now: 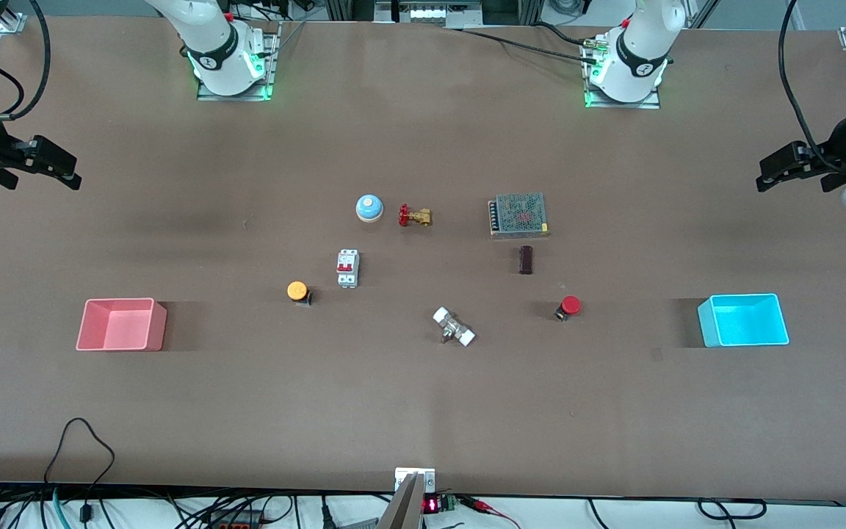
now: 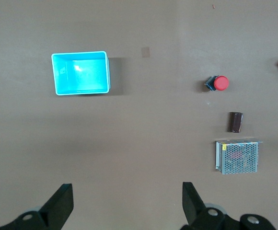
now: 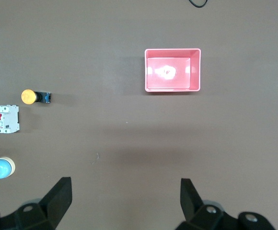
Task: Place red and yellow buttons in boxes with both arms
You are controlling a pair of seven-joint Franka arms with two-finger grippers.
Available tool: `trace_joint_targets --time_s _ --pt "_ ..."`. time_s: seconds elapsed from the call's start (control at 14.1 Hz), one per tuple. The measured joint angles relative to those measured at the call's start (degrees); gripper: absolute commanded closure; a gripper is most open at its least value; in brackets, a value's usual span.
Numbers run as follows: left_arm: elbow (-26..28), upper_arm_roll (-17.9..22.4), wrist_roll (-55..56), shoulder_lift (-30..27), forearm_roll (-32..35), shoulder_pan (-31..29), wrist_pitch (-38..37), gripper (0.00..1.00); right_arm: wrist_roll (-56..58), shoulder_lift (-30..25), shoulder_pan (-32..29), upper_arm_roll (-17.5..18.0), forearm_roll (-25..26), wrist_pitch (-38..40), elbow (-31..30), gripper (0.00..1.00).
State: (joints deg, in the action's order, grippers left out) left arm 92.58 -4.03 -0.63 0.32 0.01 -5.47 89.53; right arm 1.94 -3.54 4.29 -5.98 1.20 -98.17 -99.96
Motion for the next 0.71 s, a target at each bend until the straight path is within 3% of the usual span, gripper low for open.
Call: trace_joint_targets --time_s 0.71 --pt "0.3 0.0 0.0 0.0 0.0 0.0 -0.2 0.00 0.0 0.6 0.1 0.1 -0.1 0.1 0.3 0.00"
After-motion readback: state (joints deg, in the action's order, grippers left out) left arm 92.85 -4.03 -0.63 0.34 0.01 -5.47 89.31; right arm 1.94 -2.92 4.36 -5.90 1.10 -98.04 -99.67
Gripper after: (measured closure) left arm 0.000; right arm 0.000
